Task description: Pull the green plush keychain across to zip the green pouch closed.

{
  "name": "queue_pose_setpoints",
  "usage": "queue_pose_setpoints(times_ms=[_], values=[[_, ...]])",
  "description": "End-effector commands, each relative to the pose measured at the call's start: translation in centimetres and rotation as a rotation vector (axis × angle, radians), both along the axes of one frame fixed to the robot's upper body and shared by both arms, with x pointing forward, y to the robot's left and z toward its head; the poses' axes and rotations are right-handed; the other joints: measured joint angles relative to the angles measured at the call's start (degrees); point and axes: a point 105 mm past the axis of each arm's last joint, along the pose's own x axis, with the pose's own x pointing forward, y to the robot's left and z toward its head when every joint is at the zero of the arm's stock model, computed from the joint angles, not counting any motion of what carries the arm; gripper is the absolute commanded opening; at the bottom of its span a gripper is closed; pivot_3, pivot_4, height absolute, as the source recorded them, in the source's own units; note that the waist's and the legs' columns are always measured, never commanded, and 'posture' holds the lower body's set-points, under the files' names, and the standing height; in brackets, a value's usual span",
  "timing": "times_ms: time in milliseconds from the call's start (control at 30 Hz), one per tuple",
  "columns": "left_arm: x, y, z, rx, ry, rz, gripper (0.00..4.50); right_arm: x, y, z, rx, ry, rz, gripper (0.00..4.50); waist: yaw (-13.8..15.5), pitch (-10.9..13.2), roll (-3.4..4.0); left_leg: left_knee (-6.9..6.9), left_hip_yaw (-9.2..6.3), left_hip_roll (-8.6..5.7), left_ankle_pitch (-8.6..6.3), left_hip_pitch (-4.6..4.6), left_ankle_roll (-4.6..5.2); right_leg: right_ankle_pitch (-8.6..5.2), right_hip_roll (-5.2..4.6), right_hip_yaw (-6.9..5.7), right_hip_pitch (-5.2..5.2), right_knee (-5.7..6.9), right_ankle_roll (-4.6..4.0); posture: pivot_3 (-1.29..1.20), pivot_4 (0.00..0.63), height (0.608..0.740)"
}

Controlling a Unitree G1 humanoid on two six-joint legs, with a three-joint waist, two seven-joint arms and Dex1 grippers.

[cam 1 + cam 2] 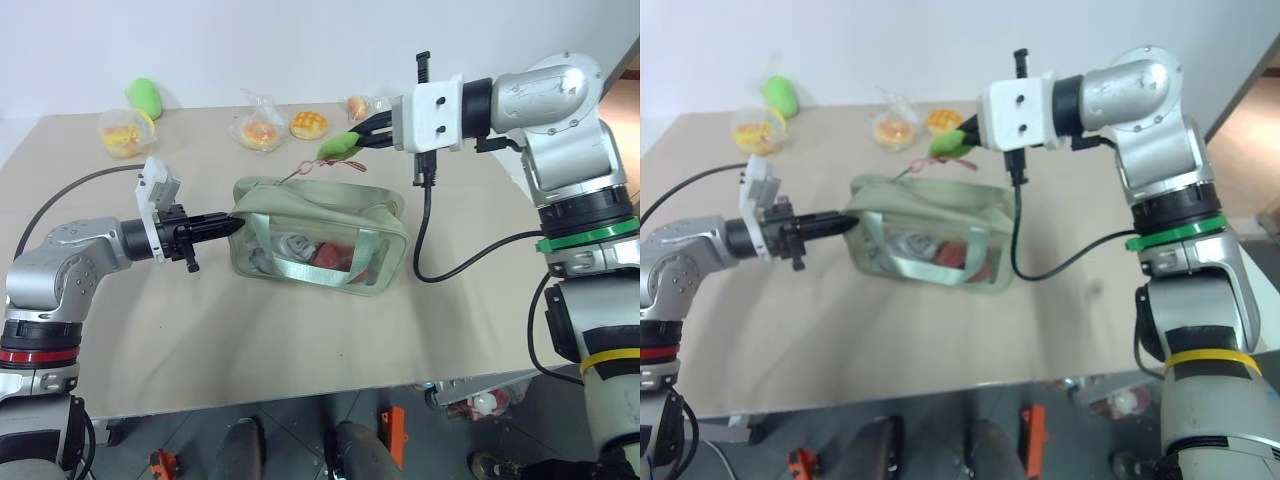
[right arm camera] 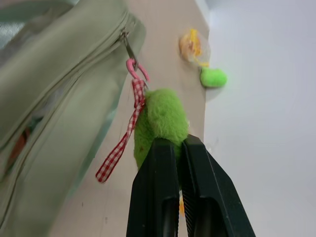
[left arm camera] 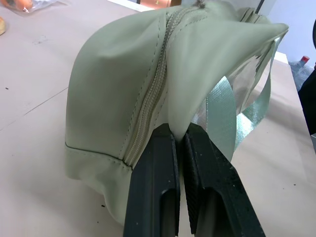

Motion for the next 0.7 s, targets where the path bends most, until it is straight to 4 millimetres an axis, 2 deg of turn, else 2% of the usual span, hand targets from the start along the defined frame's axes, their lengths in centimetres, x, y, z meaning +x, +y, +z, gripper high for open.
queue_pose_setpoints(times_ms=[33, 167, 267, 333, 433, 567, 700], values=[[0.0, 0.5, 0.5, 0.005, -0.009, 0.011, 0.0, -1.5, -3.4, 3.2, -0.011, -0.056, -0.066, 0.05, 0.13, 0.0, 0.0, 0.0, -0.01, 0.0, 0.0, 0.0, 0.0, 0.0, 0.0, -0.01, 0.0, 0.0, 0.0, 0.0, 0.15, 0.74], [-0.2, 0.6, 0.6, 0.002, -0.01, 0.011, 0.0, -1.8, -6.8, 2.0, -0.102, -0.053, -0.176, 0.05, 0.11, 0.0, 0.0, -0.01, 0.03, -0.06, -0.01, -0.01, 0.01, -0.06, -0.08, 0.02, 0.02, -0.04, 0.07, 0.0, 0.15, 0.74], [-0.2, 0.8, 0.5, 0.002, -0.007, 0.015, 0.0, -1.7, -10.5, 0.9, -0.201, -0.1, -0.325, 0.05, 0.08, 0.0, 0.0, -0.02, 0.14, -0.06, -0.03, 0.03, 0.03, -0.07, -0.07, 0.13, 0.01, -0.04, 0.09, 0.0, 0.15, 0.74], [-0.2, 0.8, 0.6, -0.001, -0.004, 0.017, 0.0, -1.6, -11.7, 0.4, -0.243, -0.123, -0.384, 0.05, 0.02, 0.01, 0.02, -0.02, 0.22, -0.06, -0.03, 0.04, 0.03, -0.06, -0.07, 0.2, -0.04, -0.03, 0.09, 0.0, 0.15, 0.74], [-0.2, 0.8, 0.6, -0.009, -0.001, 0.017, 0.0, -0.7, -14.1, -2.4, -0.366, -0.151, -0.481, 0.05, -0.14, 0.01, 0.03, -0.02, 0.46, -0.04, -0.03, 0.12, 0.03, -0.01, -0.03, 0.47, -0.11, 0.01, 0.13, 0.0, 0.15, 0.74], [-0.1, 0.6, 0.5, -0.012, 0.003, 0.015, 0.0, -0.1, -14.2, -7.0, -0.404, -0.116, -0.477, 0.05, -0.17, 0.01, 0.03, -0.01, 0.68, -0.02, -0.03, 0.16, 0.03, 0.08, -0.01, 0.69, -0.16, 0.01, 0.23, 0.0, 0.15, 0.74], [-0.1, 0.4, 0.5, -0.012, 0.007, 0.007, 0.0, 0.1, -13.4, -11.7, -0.404, -0.05, -0.439, 0.05, -0.18, 0.01, 0.03, 0.01, 0.91, -0.02, -0.03, 0.15, 0.04, 0.15, -0.01, 0.93, -0.25, 0.03, 0.35, 0.0, 0.15, 0.74]])
